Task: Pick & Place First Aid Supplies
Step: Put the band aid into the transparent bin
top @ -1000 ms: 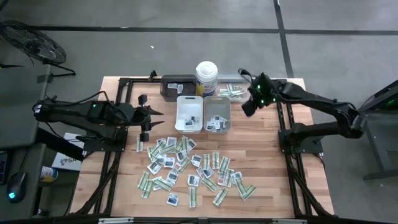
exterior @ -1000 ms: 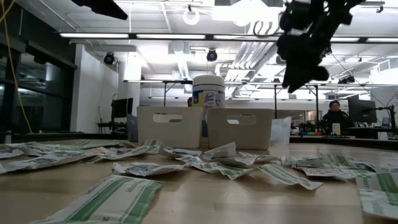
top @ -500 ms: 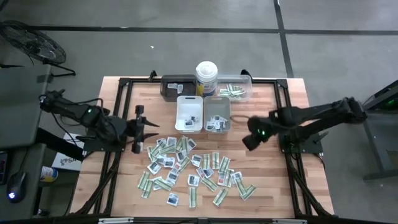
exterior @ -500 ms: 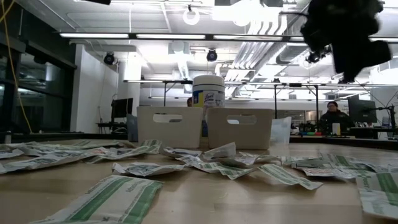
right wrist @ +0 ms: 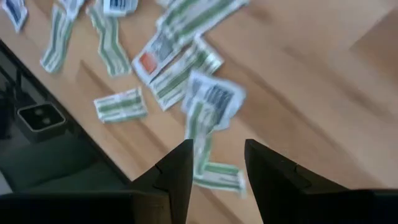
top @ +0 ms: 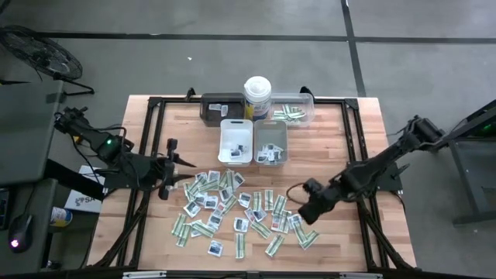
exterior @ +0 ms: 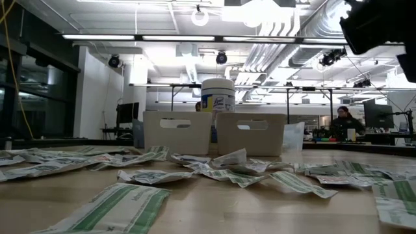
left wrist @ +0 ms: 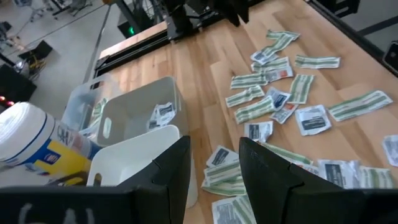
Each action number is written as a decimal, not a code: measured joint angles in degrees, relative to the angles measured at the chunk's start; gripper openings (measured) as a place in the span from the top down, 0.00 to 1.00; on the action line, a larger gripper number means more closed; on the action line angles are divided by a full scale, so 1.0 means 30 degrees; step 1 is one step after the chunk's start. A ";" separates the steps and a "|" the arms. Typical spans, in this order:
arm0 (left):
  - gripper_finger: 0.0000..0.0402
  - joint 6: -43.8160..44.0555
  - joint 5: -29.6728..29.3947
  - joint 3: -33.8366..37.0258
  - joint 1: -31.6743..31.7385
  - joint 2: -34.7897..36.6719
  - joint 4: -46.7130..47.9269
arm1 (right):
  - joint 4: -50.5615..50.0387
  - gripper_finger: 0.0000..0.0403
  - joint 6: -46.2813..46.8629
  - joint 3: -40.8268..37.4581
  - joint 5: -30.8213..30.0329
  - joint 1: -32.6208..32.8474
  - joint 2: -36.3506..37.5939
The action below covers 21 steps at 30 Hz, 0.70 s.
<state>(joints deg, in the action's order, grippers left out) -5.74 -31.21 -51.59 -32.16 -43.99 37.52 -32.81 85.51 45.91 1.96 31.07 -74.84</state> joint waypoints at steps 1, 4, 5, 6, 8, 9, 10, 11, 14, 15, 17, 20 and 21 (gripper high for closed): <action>0.67 0.0005 -0.0009 0.0000 -0.0127 0.0000 0.0006 | 0.0505 0.66 0.0304 0.0006 0.0168 0.0150 -0.0465; 0.67 0.0117 -0.0003 0.0000 -0.0364 0.0000 0.0000 | 0.1960 0.66 0.0935 0.0007 0.0755 0.0558 -0.1973; 0.67 0.0172 -0.0005 0.0000 -0.0434 0.0000 0.0007 | 0.2415 0.66 0.1155 0.0007 0.0958 0.0680 -0.2437; 0.67 0.0220 -0.0003 0.0000 -0.0445 0.0000 0.0007 | 0.2815 0.66 0.1407 0.0007 0.1068 0.0795 -0.2894; 0.67 0.0312 0.0026 0.0000 -0.0438 0.0000 0.0029 | 0.3708 0.66 0.1568 0.0007 0.1215 0.0984 -0.3719; 0.67 0.0356 0.0053 0.0000 -0.0445 0.0000 0.0071 | 0.4091 0.66 0.1568 0.0007 0.1237 0.1063 -0.4074; 0.67 0.0371 0.0077 0.0000 -0.0445 0.0000 0.0138 | 0.4383 0.66 0.1569 0.0007 0.1264 0.1097 -0.4399; 0.67 0.0390 0.0077 0.0000 -0.0438 0.0000 0.0147 | 0.4604 0.66 0.1568 0.0007 0.1299 0.1099 -0.4667; 0.67 0.0481 0.0110 0.0000 -0.0438 0.0000 0.0138 | 0.5015 0.66 0.1540 0.0015 0.1381 0.1074 -0.5354; 0.67 0.0503 0.0140 0.0000 -0.0438 0.0000 0.0141 | 0.5072 0.66 0.1513 0.0015 0.1373 0.1070 -0.5494; 0.67 0.0511 0.0187 0.0000 -0.0438 -0.0007 0.0152 | 0.5127 0.66 0.1502 0.0015 0.1331 0.1144 -0.5746; 0.67 0.0530 0.0285 0.0000 -0.0438 -0.0007 0.0146 | 0.5120 0.66 0.1502 0.0015 0.1278 0.1331 -0.6083; 0.67 0.0561 0.0288 0.0000 -0.0438 -0.0007 0.0146 | 0.5129 0.66 0.1504 0.0017 0.1221 0.1412 -0.6181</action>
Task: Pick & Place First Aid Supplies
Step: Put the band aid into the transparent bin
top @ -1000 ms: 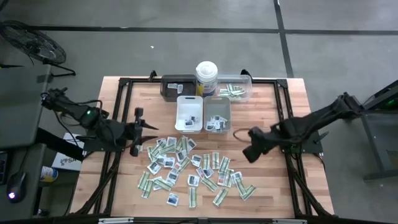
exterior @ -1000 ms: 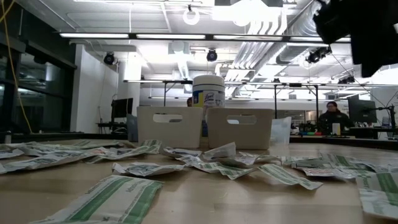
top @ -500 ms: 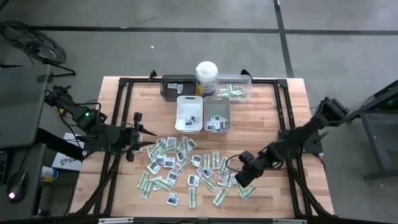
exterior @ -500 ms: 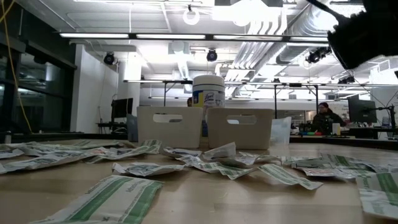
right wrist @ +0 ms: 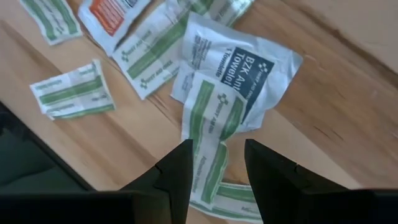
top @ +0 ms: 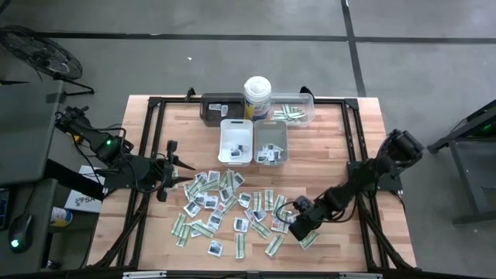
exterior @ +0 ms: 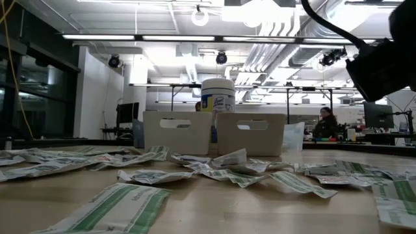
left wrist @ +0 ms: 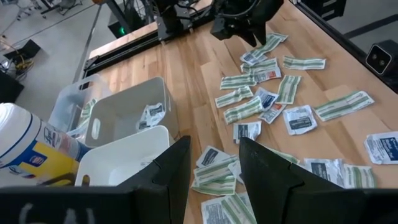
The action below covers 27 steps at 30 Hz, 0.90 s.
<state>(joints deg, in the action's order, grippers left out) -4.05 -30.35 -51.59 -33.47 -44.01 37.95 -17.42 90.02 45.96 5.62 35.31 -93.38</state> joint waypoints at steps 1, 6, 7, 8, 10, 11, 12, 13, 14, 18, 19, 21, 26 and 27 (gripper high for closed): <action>0.67 0.0019 0.0000 0.0000 0.0000 0.0000 0.0004 | 0.0070 0.66 -0.0002 0.0002 -0.0060 0.0054 -0.0099; 0.67 0.0073 0.0007 0.0000 0.0000 0.0000 0.0015 | 0.0706 0.66 0.0049 0.0012 -0.0892 0.0175 -0.0284; 0.67 0.0073 0.0014 0.0000 0.0000 0.0000 0.0035 | 0.0794 0.66 0.0048 0.0026 -0.1095 0.0175 -0.0284; 0.67 0.0073 0.0015 0.0000 0.0000 0.0000 0.0036 | 0.0806 0.66 0.0049 0.0034 -0.1276 0.0175 -0.0284; 0.67 0.0073 0.0015 0.0000 0.0000 0.0000 0.0044 | 0.0765 0.66 0.0046 0.0034 -0.1422 0.0160 -0.0287; 0.67 0.0073 0.0015 0.0000 0.0000 0.0000 0.0044 | 0.0746 0.66 0.0042 0.0034 -0.1441 0.0160 -0.0291; 0.67 0.0084 0.0015 0.0000 0.0000 0.0000 0.0046 | 0.0741 0.66 0.0038 0.0034 -0.1440 0.0165 -0.0291; 0.67 0.0106 0.0015 0.0000 0.0000 0.0000 0.0069 | 0.0740 0.66 0.0034 0.0034 -0.1426 0.0168 -0.0291; 0.67 0.0161 0.0015 0.0000 0.0000 0.0000 0.0117 | 0.0672 0.66 0.0028 0.0034 -0.1403 0.0168 -0.0291; 0.67 0.0471 0.0036 0.0000 0.0000 0.0000 0.0538 | 0.0139 0.66 -0.0002 0.0034 -0.1320 0.0300 -0.0298; 0.67 0.0508 0.0036 0.0000 0.0000 0.0000 0.0568 | 0.0078 0.66 -0.0007 0.0034 -0.1373 0.0366 -0.0375; 0.67 0.0517 0.0044 0.0000 0.0001 0.0000 0.0568 | 0.0156 0.66 -0.0017 0.0071 -0.1335 0.0486 -0.0570; 0.67 0.0517 0.0043 0.0000 0.0006 0.0000 0.0567 | 0.1421 0.66 -0.0063 0.0122 -0.1276 0.0869 -0.1535; 0.67 0.0517 0.0036 0.0000 0.0007 0.0000 0.0563 | 0.1433 0.66 -0.0058 0.0122 -0.1294 0.0915 -0.1654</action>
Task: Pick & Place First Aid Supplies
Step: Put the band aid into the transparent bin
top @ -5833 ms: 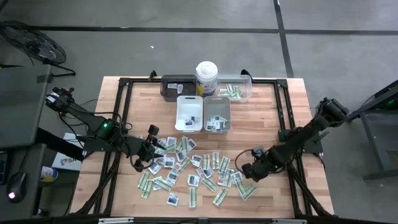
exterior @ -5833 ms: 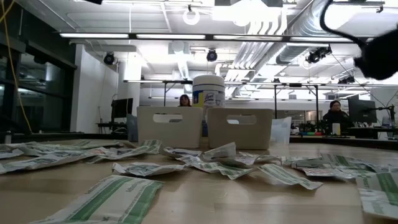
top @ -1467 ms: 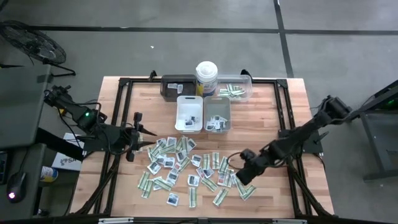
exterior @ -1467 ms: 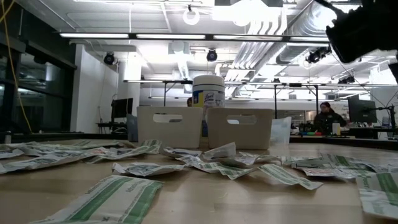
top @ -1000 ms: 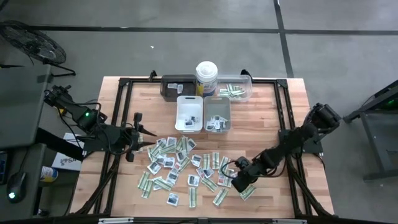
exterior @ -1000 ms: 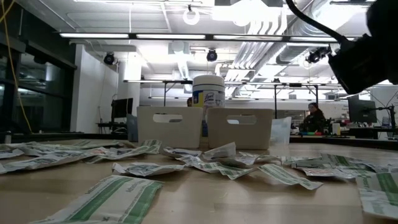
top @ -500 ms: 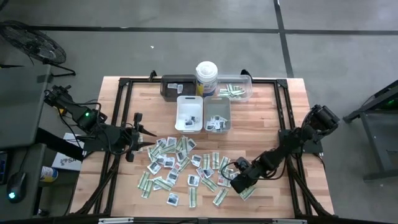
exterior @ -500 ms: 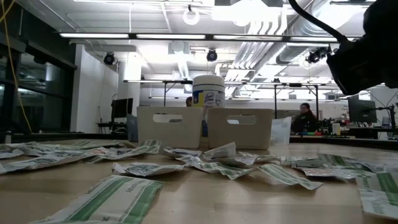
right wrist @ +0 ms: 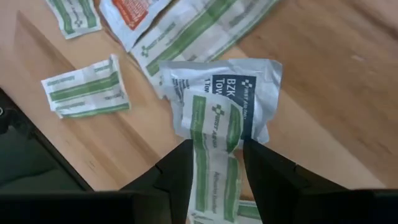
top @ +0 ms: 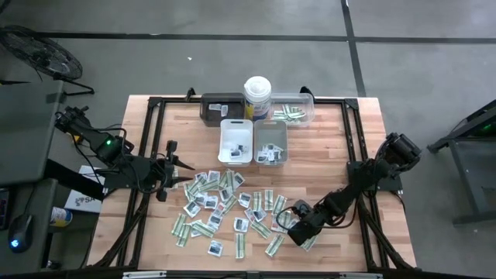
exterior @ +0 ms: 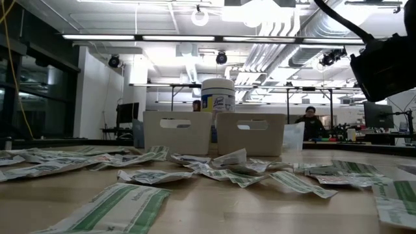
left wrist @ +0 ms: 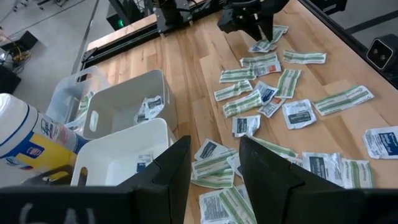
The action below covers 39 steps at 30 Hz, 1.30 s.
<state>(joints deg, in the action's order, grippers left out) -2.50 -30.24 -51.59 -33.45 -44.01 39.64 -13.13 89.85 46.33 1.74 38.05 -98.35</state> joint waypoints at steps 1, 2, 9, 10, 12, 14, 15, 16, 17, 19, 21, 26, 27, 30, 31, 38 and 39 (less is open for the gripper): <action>0.67 0.0000 0.0000 0.0000 -0.0007 0.0000 0.0003 | -0.0006 0.66 0.0009 0.0010 -0.0047 0.0049 -0.0120; 0.67 0.0000 0.0004 0.0000 0.0000 0.0000 0.0006 | -0.0006 0.66 0.0017 0.0009 -0.0158 0.0083 -0.0190; 0.67 -0.0015 0.0000 0.0000 0.0000 0.0000 0.0006 | -0.1029 0.73 0.0046 0.0015 -0.0909 0.0091 -0.0240; 0.67 -0.0015 0.0000 0.0000 -0.0002 0.0000 0.0002 | -0.1129 0.76 0.0049 0.0012 -0.0902 0.0091 -0.0240; 0.67 -0.0015 0.0000 0.0000 -0.0002 0.0000 0.0006 | -0.1281 0.83 0.0051 0.0000 -0.0892 0.0091 -0.0256; 0.67 -0.0022 0.0000 0.0000 -0.0006 0.0000 0.0006 | -0.1408 0.90 0.0241 -0.0015 -0.0913 0.0091 -0.0262; 0.67 -0.0022 0.0000 0.0000 -0.0007 0.0000 0.0014 | -0.1477 0.94 0.0413 -0.0022 -0.0920 0.0091 -0.0262; 0.67 -0.0022 0.0000 0.0000 0.0000 0.0000 0.0034 | -0.1514 0.97 0.0489 -0.0035 -0.0919 0.0091 -0.0262; 0.67 -0.0028 0.0000 0.0000 0.0000 0.0000 0.0115 | -0.1523 0.98 0.0512 -0.0036 -0.0920 0.0091 -0.0262; 0.67 -0.0029 0.0000 0.0000 0.0000 0.0000 0.0229 | -0.1523 0.98 0.0720 -0.0044 -0.0912 0.0087 -0.0262; 0.67 -0.0039 0.0000 0.0000 0.0000 0.0000 0.0304 | -0.1501 0.98 0.1052 -0.0053 -0.0806 0.0084 -0.0231; 0.67 -0.0058 0.0000 0.0000 -0.0007 0.0000 0.0290 | -0.1731 0.99 0.1269 0.0100 -0.0905 0.0084 0.0429; 0.67 -0.0058 0.0007 0.0000 -0.0004 0.0000 0.0285 | -0.1967 1.00 0.1326 0.0122 -0.0996 0.0084 0.0657; 0.67 -0.0059 0.0044 0.0000 0.0000 0.0000 0.0282 | -0.2996 1.00 0.1428 0.0295 -0.1516 0.0085 0.1263; 0.67 -0.0058 0.0045 0.0000 -0.0007 0.0000 0.0282 | -0.3240 1.00 0.1469 0.0478 -0.1546 0.0072 0.1461; 0.67 -0.0058 0.0058 0.0000 -0.0007 0.0004 0.0279 | -0.5378 1.00 0.1308 0.1510 -0.1601 -0.0013 0.3018; 0.67 -0.0063 0.0058 0.0000 0.0000 0.0007 0.0275 | -0.5713 1.00 0.1295 0.1656 -0.1739 -0.0066 0.3291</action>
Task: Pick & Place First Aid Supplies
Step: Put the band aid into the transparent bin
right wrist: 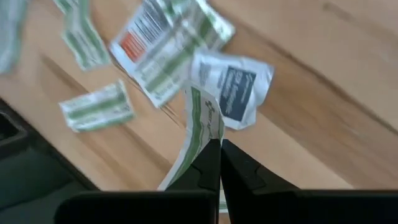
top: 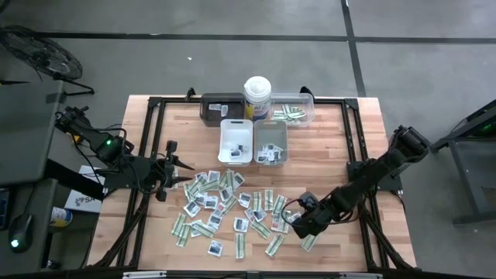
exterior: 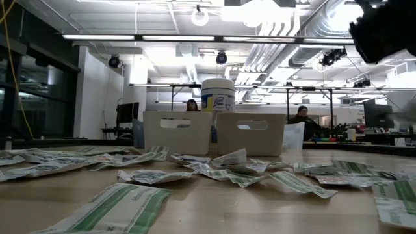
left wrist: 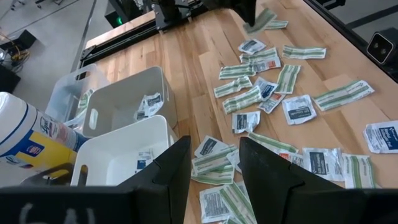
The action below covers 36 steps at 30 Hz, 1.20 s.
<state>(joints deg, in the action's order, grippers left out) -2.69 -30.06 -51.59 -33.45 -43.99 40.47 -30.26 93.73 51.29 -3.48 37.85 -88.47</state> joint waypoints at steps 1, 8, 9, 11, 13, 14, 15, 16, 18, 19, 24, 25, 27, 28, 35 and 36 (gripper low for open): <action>0.67 0.0005 0.0000 0.0000 0.0000 -0.0007 0.0000 | -0.0302 1.00 -0.0018 0.0141 -0.0233 -0.0022 0.0251; 0.67 -0.0003 -0.0035 0.0000 -0.0003 -0.0003 -0.0010 | -0.2130 1.00 -0.0507 0.0493 -0.2259 -0.1027 0.2171; 0.67 0.0001 -0.0091 0.0000 -0.0007 0.0000 -0.0004 | -0.2400 1.00 -0.0789 0.0486 -0.2554 -0.1305 0.2483; 0.67 -0.0001 -0.0117 0.0000 0.0004 -0.0007 -0.0007 | -0.2992 1.00 -0.1250 0.0471 -0.3194 -0.1974 0.3182; 0.67 -0.0002 -0.0202 0.0000 0.0022 -0.0007 -0.0015 | -0.3326 1.00 -0.2026 0.0464 -0.3739 -0.2840 0.3928; 0.67 -0.0002 -0.0310 0.0000 0.0015 -0.0007 -0.0007 | -0.3508 1.00 -0.2537 0.0464 -0.4005 -0.3356 0.4318; 0.67 -0.0002 -0.0465 0.0000 0.0015 -0.0006 -0.0007 | -0.3712 1.00 -0.3133 0.0464 -0.4295 -0.3890 0.4710; 0.67 0.0000 -0.0633 0.0000 0.0019 -0.0003 -0.0007 | -0.3908 1.00 -0.3803 0.0464 -0.4608 -0.4499 0.5081; 0.67 -0.0003 -0.0847 0.0000 0.0022 0.0000 -0.0007 | -0.4191 1.00 -0.5286 0.0464 -0.5070 -0.5806 0.5865; 0.67 0.0005 -0.1006 0.0000 0.0016 -0.0007 -0.0007 | -0.4371 1.00 -0.6062 0.0464 -0.5228 -0.6541 0.6234; 0.67 0.0146 -0.1855 0.0000 0.0022 0.0000 -0.0062 | -0.4855 1.00 -1.1030 0.0464 -0.5246 -1.0942 0.7631; 0.67 0.0198 -0.2070 0.0000 0.0022 0.0000 -0.0066 | -0.4848 1.00 -1.2181 0.0466 -0.5017 -1.1894 0.7790; 0.67 0.0418 -0.2511 0.0000 0.0022 0.0000 -0.0066 | -0.4831 1.00 -1.4772 0.0471 -0.4294 -1.3872 0.7907; 0.67 0.0524 -0.2790 0.0000 0.0022 0.0000 -0.0074 | -0.4815 1.00 -1.6187 0.0464 -0.3881 -1.4865 0.7906; 0.67 0.1396 -0.5221 0.0000 0.0022 0.0000 -0.0254 | -0.2620 1.00 -2.4002 0.0465 -0.1342 -2.1458 0.7362; 0.67 0.1500 -0.5640 0.0000 0.0017 0.0000 -0.0251 | -0.2103 1.00 -2.4656 0.0471 -0.1022 -2.2284 0.7246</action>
<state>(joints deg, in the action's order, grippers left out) 1.81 -46.98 -51.59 -33.40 -43.99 39.71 -36.57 19.77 52.71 -6.54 -29.00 -66.74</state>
